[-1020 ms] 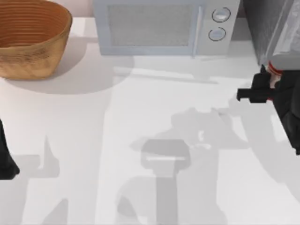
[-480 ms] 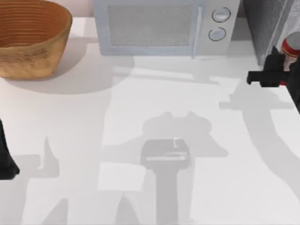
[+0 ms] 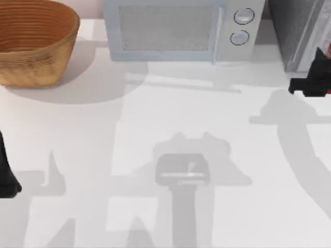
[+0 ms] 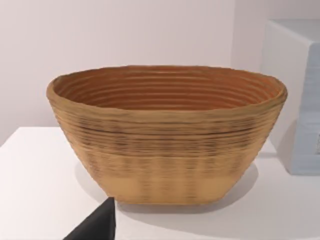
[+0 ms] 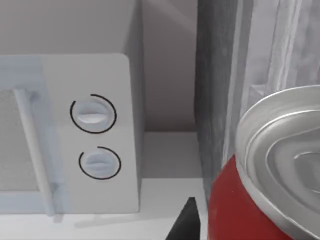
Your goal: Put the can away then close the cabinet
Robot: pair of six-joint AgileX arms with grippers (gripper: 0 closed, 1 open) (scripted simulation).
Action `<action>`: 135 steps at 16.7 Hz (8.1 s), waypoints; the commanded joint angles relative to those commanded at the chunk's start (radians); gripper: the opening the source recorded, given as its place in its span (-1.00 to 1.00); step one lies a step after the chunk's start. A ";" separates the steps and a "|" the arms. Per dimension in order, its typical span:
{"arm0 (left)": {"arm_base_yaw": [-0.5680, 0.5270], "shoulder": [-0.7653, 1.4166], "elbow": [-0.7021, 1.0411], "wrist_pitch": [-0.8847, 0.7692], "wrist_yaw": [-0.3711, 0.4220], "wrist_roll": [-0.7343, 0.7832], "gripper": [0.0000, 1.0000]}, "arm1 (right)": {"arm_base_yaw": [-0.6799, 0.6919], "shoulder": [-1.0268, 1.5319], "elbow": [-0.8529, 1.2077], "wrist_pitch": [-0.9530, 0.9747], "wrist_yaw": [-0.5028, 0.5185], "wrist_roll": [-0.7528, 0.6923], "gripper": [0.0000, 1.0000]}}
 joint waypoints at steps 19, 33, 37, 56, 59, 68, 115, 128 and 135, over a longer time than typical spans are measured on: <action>0.000 0.000 0.000 0.000 0.000 0.000 1.00 | -0.317 -1.301 -0.497 -0.627 -0.324 -0.083 -1.00; 0.000 0.000 0.000 0.000 0.000 0.000 1.00 | -0.269 -0.985 -0.121 -0.725 -0.279 -0.078 -1.00; 0.000 0.000 0.000 0.000 0.000 0.000 1.00 | -0.232 -0.701 0.253 -0.818 -0.235 -0.077 -1.00; 0.000 0.000 0.000 0.000 0.000 0.000 1.00 | -0.137 0.020 1.244 -1.049 -0.131 -0.064 -1.00; 0.000 0.000 0.000 0.000 0.000 0.000 1.00 | -0.140 0.055 1.280 -1.059 -0.134 -0.065 -1.00; 0.000 0.000 0.000 0.000 0.000 0.000 1.00 | -0.189 0.498 1.892 -1.212 -0.169 -0.070 -1.00; 0.000 0.000 0.000 0.000 0.000 0.000 1.00 | -0.249 0.131 1.549 -1.036 -0.295 -0.129 1.00; 0.000 0.000 0.000 0.000 0.000 0.000 1.00 | -0.305 -1.019 -0.096 -0.687 -0.343 -0.116 1.00; 0.000 0.000 0.000 0.000 0.000 0.000 1.00 | -0.317 -1.294 -0.482 -0.632 -0.327 -0.085 1.00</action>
